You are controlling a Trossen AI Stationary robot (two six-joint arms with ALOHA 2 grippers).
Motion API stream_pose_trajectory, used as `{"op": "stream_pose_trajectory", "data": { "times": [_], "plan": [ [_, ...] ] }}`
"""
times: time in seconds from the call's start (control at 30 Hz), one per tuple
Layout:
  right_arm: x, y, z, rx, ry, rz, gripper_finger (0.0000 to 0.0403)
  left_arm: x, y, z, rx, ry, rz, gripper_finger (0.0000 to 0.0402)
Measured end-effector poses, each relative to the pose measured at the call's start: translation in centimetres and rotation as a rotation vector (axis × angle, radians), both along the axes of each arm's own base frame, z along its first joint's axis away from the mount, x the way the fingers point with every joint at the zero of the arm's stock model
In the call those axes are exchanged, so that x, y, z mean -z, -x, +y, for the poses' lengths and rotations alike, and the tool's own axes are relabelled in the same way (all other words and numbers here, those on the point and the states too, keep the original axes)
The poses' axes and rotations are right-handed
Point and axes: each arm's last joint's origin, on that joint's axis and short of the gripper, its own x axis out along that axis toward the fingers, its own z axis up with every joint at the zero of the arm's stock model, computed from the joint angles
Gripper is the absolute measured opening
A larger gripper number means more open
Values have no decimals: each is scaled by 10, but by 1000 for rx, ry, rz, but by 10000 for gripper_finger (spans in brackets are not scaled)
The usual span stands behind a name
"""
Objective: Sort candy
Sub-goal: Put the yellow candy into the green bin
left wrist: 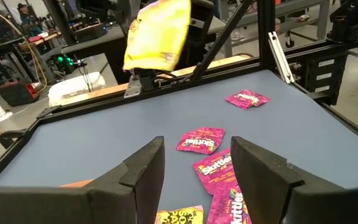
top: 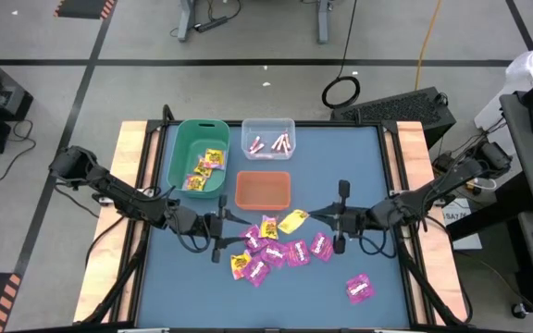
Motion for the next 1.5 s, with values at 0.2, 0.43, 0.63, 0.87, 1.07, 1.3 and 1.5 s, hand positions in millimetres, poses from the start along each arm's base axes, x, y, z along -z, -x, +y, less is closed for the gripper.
{"op": "stream_pose_trajectory", "data": {
  "times": [0.2, 0.43, 0.63, 0.87, 1.07, 1.3, 1.5],
  "plan": [
    [1, 3, 4, 50, 70, 18, 0, 0, 0, 0, -6, -1, -1, 190],
    [0, 5, 7, 80, 2, -6, 0, -1, 0, 1, -21, 0, -10, 189],
    [-3, 5, 4, 159, -341, -92, 0, -5, -1, 2, -90, 17, -50, 190],
    [-4, 5, 4, 163, -654, -155, 0, -6, -1, 4, -136, 15, -59, 190],
    [-2, 3, 6, 50, -804, -101, 0, -6, -3, 9, -169, 44, -60, 190],
    [3, 3, 8, -20, -911, -16, 0, -10, -5, 12, -141, 146, -92, 190],
    [8, 2, 9, -13, -911, 23, 0, -22, -7, 17, -67, 245, -205, 190]
  ]
}}
